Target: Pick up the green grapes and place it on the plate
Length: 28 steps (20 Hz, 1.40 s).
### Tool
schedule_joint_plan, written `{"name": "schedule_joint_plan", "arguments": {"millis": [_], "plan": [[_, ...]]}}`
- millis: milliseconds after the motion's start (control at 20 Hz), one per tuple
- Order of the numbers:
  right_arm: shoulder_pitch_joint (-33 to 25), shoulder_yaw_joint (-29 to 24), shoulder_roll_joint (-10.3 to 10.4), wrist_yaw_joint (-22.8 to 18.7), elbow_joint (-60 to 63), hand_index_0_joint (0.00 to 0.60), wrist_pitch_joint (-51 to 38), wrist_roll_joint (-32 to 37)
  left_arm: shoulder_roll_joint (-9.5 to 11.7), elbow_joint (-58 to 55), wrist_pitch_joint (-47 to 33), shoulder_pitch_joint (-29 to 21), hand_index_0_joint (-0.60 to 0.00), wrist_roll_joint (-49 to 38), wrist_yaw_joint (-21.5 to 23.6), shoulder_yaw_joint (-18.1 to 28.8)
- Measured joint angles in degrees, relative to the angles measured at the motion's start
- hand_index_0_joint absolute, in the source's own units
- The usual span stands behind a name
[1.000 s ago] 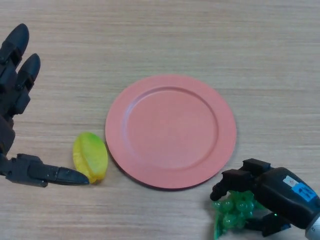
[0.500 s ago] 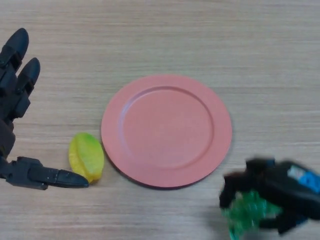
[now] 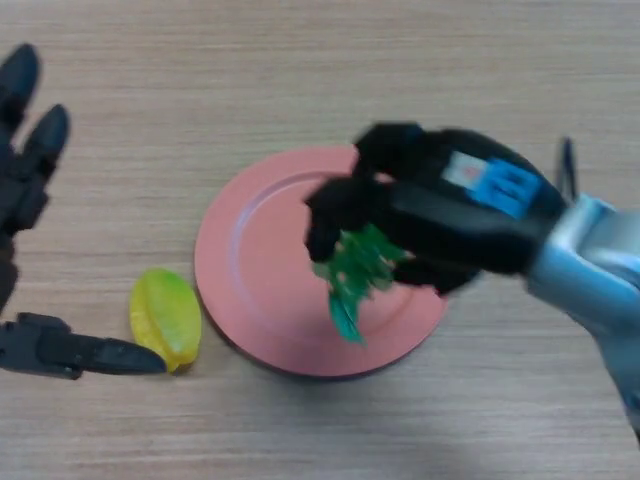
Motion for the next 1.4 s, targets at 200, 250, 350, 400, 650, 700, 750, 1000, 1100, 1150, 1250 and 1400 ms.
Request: {"name": "schedule_joint_plan", "arguments": {"millis": [200, 250, 350, 400, 650, 700, 750, 1000, 1100, 1150, 1250, 1400], "plan": [[-6.6, 0.3, 2.7, -4.5, 5.9, 0.501, 3.1, -6.5, -0.7, -0.1, -0.1, 0.8, 0.000, -0.2, 0.0, 0.5], [-6.9, 0.3, 3.0, -5.3, 5.9, 0.400, 4.6, -6.5, -0.7, -0.1, -0.1, 0.8, 0.000, -0.2, 0.0, 0.7], [-7.0, 0.5, 3.2, -6.4, 5.8, 0.151, 7.9, -6.0, -0.8, -0.1, -0.2, 1.1, 0.000, -0.2, 0.0, 1.8], [-7.0, 0.6, 3.4, -8.5, 5.2, 0.009, 11.9, -4.8, -0.8, -0.1, -0.2, 1.3, 0.000, -0.2, 0.0, 2.1], [-7.2, 1.6, 3.9, -13.7, -0.7, 0.000, 24.1, 6.0, -0.9, -0.1, -0.2, 1.6, 0.000, -0.2, 0.0, 2.0], [-6.5, 1.9, 4.0, -13.3, -3.6, 0.000, 28.4, 10.0, -0.9, -0.1, -0.2, 1.6, 0.000, -0.1, 0.0, 1.8], [-5.8, 1.9, 4.0, -13.3, -5.9, 0.000, 32.0, 13.3, -0.9, -0.1, -0.2, 1.6, 0.000, -0.1, 0.0, 1.9], [4.2, -2.6, 4.2, -10.8, -24.0, 0.000, 50.9, 25.0, -0.9, -0.6, -0.1, 0.3, 0.000, 0.0, 0.0, 1.3], [8.2, -5.1, 4.2, -12.8, -32.3, 0.000, 63.4, 32.5, 0.0, -2.2, 0.0, -0.5, 0.000, -0.1, -0.1, 0.8], [10.0, -5.7, 4.2, -15.5, -35.3, 0.000, 67.1, 36.5, 0.6, -2.8, 0.0, -0.7, 0.000, -0.2, -0.1, 0.9], [14.5, -6.5, 4.2, -20.0, -39.8, 0.000, 69.5, 43.2, 0.6, -2.9, 0.1, -0.8, 0.000, -0.2, -0.2, 0.8], [23.7, -6.3, 3.4, -24.7, -42.7, 0.000, 67.3, 48.8, -1.2, -2.9, 0.1, 1.0, 0.000, -0.2, -1.0, -1.1]]}}
